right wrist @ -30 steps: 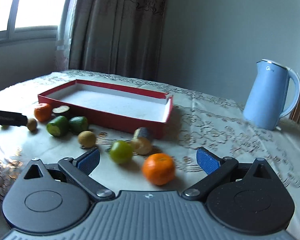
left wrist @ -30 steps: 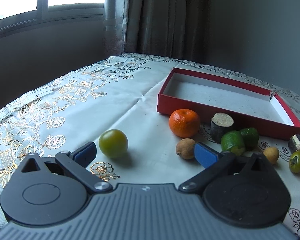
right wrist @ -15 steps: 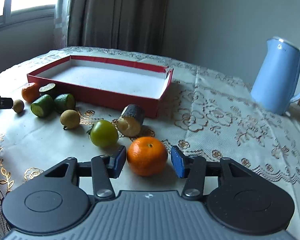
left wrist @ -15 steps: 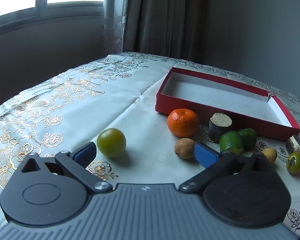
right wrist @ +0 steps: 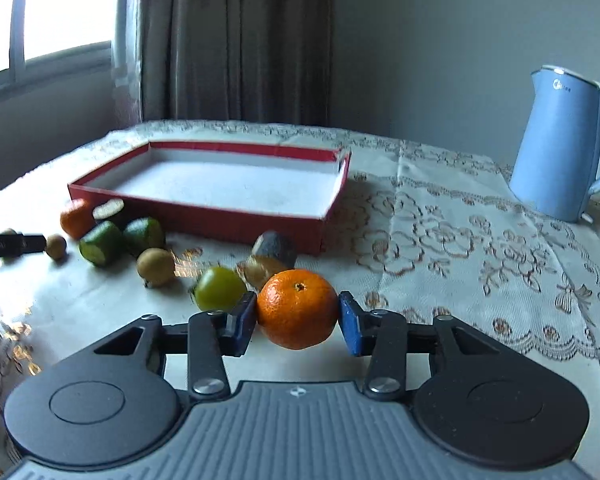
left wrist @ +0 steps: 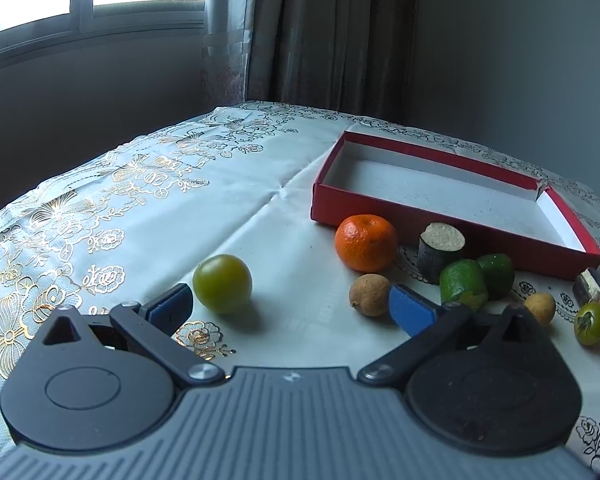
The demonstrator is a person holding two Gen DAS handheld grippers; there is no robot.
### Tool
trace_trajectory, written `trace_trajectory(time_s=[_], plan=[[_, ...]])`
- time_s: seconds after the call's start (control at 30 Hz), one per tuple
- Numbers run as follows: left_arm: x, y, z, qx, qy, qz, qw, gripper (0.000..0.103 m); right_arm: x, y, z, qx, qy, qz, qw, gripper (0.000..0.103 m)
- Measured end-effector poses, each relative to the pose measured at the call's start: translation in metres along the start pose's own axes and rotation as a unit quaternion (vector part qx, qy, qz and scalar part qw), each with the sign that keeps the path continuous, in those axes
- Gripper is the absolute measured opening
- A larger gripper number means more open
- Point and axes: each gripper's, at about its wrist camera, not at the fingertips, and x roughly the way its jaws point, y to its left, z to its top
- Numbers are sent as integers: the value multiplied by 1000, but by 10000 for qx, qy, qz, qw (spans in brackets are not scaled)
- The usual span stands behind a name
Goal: Organize fruits
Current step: 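Carry the tangerine into the red box and open the right gripper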
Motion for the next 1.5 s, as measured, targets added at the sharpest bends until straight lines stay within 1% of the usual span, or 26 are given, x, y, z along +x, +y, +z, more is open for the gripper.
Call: trace_trajectory(time_s=[0.13,0.27,0.37,0.47,0.6,0.73,0.83,1.0,1.03,1.07,1.1,1.17,1.2,1.23,1.3,1.4,1.5], plan=[[1,0,0,7,10,11,10000,103,-3,6,21,-63,-234,93,9997,43],[1,0,0,11,25,30,10000,103,-1,13,53,-171,-549,149,9982,43],[1,0,0,8,29,44,10000,103,10,12,79,-40,-702,140,9974,43],[1,0,0,10,41,66,10000,103,32,8,101,131,-672,85,9976,43],[1,-1,0,18,54,86,9999,103,75,-1,116,348,-274,80,9990,43],[1,-2,0,36,62,88,9999,103,110,-2,114,276,102,-115,9995,43],[1,-2,0,47,67,91,9999,103,128,-4,111,324,329,-196,9987,43],[1,-2,0,48,72,99,9999,103,153,2,102,157,723,-358,9966,44],[1,-2,0,45,75,102,9999,103,155,3,100,140,737,-394,9964,44],[1,-2,0,44,75,103,9999,103,155,3,98,132,732,-430,9963,48],[1,-2,0,43,74,106,9999,103,154,2,98,156,728,-451,9962,53],[1,-2,0,44,81,108,9999,103,146,-1,98,280,618,-343,9971,58],[1,-2,0,44,82,111,9999,103,138,-3,100,370,503,-332,9975,58],[1,-2,0,40,83,114,9999,103,128,-5,100,435,327,-334,9980,59],[1,-1,1,27,89,121,9999,103,105,-8,99,509,-45,-343,9981,72],[1,0,1,-2,93,141,9999,103,66,-13,86,571,-561,-371,9961,83],[1,1,1,-27,95,166,9998,103,36,-21,63,584,-768,-523,9940,84]])
